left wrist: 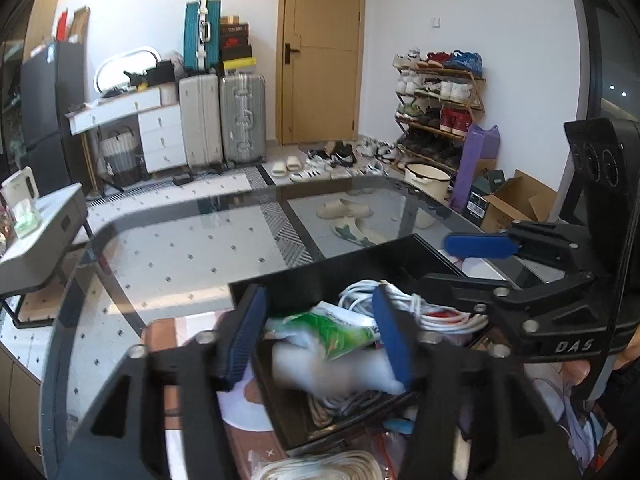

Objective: Organize soft objects
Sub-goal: 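Open both grippers to drop the cable and packet into the box, then withdraw both tools and reach the right gripper toward the white plush toy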

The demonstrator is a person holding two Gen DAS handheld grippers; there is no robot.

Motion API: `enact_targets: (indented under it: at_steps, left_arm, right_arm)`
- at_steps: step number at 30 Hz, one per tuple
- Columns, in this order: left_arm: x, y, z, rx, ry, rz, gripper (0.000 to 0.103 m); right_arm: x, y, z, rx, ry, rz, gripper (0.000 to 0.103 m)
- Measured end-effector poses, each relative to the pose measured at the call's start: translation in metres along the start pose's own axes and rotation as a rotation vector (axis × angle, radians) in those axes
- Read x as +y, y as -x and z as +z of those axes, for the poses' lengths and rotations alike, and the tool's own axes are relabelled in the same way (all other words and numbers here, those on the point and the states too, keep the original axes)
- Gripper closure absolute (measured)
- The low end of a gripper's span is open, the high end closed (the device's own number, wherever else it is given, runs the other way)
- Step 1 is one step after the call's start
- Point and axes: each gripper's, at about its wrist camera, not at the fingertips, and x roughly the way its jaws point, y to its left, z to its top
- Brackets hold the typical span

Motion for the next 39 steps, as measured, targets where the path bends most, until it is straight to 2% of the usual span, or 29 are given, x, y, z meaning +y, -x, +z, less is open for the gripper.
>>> enact_targets:
  at_steps: [2,4,5,6,7,11,17,25,39]
  left_arm:
    - [-0.001,0.004,-0.002,0.000,-0.007,0.000,0.044]
    - [0.000,0.009,-0.004,0.004,-0.004,0.008,0.031]
    - [0.000,0.012,-0.006,-0.002,0.001,0.018,0.015]
    - [0.001,0.018,-0.008,-0.022,0.009,0.032,0.003]
    - [0.003,0.024,-0.009,-0.044,0.018,0.044,0.000]
    - [0.012,0.036,-0.017,-0.038,0.060,0.041,0.000]
    - [0.021,0.052,-0.031,-0.026,0.087,0.059,0.000]
    - [0.015,0.070,-0.047,-0.012,0.071,0.057,0.000]
    - [0.002,0.077,-0.072,0.036,0.042,0.079,0.000]
  right_arm:
    - [-0.002,0.007,-0.003,-0.009,0.000,-0.014,0.037]
    - [-0.005,0.015,-0.008,-0.015,-0.012,-0.021,0.023]
    - [-0.006,0.018,-0.011,-0.018,-0.019,-0.024,0.019]
    - [-0.007,0.024,-0.014,-0.023,-0.030,-0.029,0.014]
    - [-0.008,0.027,-0.016,-0.027,-0.038,-0.030,0.011]
    - [-0.009,0.041,-0.027,-0.036,-0.069,-0.031,0.001]
    - [0.003,0.053,-0.042,-0.023,-0.076,-0.040,0.001]
    - [0.019,0.065,-0.060,-0.009,-0.106,-0.024,0.001]
    - [0.034,0.065,-0.076,0.022,-0.109,-0.012,0.001]
